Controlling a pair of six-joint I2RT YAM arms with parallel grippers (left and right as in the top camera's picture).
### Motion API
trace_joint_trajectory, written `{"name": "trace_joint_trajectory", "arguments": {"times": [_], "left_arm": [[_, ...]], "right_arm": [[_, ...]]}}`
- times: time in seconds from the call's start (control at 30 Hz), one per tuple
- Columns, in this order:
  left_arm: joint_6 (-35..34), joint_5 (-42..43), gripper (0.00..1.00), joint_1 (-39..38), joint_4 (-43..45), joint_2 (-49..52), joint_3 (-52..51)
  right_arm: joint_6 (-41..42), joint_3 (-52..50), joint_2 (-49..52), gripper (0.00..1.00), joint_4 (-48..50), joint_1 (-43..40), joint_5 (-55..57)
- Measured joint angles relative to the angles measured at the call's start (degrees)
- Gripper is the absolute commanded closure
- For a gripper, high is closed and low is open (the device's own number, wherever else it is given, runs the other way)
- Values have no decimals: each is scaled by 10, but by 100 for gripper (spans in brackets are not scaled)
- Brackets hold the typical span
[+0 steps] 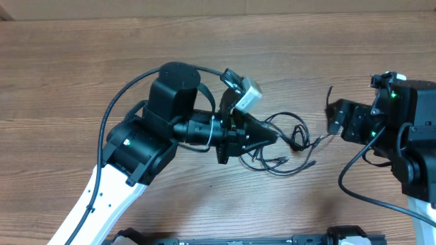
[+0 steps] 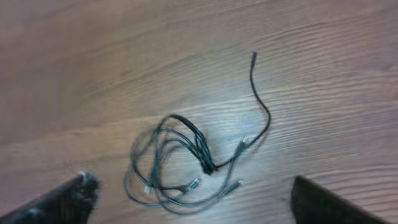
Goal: Untangle cables
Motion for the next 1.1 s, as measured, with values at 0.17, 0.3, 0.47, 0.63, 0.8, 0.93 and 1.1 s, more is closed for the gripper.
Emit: {"name": "trace_joint_trajectory", "arguments": {"times": [0.17,0.3,0.47,0.63,0.8,0.93,1.1], "left_arm": [[50,-137,35,-2,-119,1,1],[134,-160,34,-38,-144,40,1],[170,-232,29,-95,-116,167,0],[162,-251,27,-130,-3,301,-1],[129,-256,24,-153,94,375,-2],[86,-257,24,-177,171,421,-3],[21,-294,21,-192,249,480,-3]], "right_arm": [[10,0,7,0,-16,0,0],[75,0,39,0,-16,0,1],[191,-1,57,0,-4,-14,14],[207,-1,57,0,1,-163,-17],[159,-1,57,0,2,-250,-64],[141,-1,57,0,2,-273,-76],[122,-1,68,0,2,-276,-80]]}}
